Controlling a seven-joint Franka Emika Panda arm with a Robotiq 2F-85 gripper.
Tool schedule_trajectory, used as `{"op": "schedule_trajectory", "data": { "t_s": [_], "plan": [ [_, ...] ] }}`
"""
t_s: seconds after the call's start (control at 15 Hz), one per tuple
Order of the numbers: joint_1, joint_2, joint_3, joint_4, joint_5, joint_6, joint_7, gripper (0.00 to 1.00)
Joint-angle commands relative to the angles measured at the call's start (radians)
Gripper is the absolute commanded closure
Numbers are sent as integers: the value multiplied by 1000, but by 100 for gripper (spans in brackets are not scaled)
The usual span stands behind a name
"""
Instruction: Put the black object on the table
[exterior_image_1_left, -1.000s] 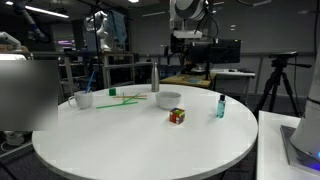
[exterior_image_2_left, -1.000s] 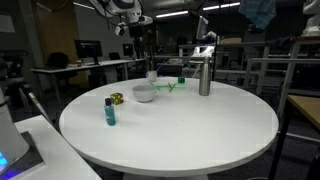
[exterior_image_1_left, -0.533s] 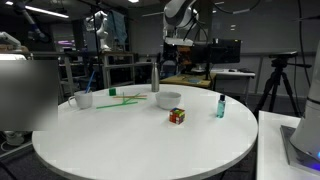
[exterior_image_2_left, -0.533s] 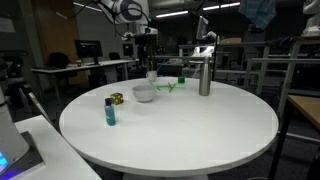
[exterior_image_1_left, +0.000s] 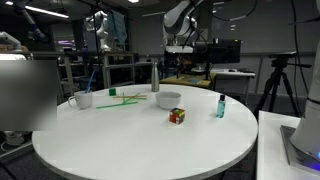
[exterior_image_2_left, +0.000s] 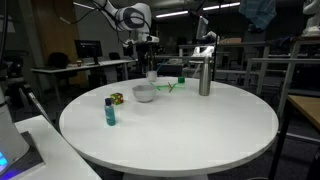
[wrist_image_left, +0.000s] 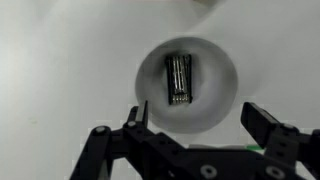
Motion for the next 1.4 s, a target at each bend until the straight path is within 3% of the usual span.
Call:
{"op": "schedule_trajectory", "data": {
  "t_s": [0.0, 1.33],
  "plan": [
    [21, 28, -23, 0, 23, -19, -30, 0],
    [45, 86, -27, -8, 15, -4, -45, 0]
  ]
}}
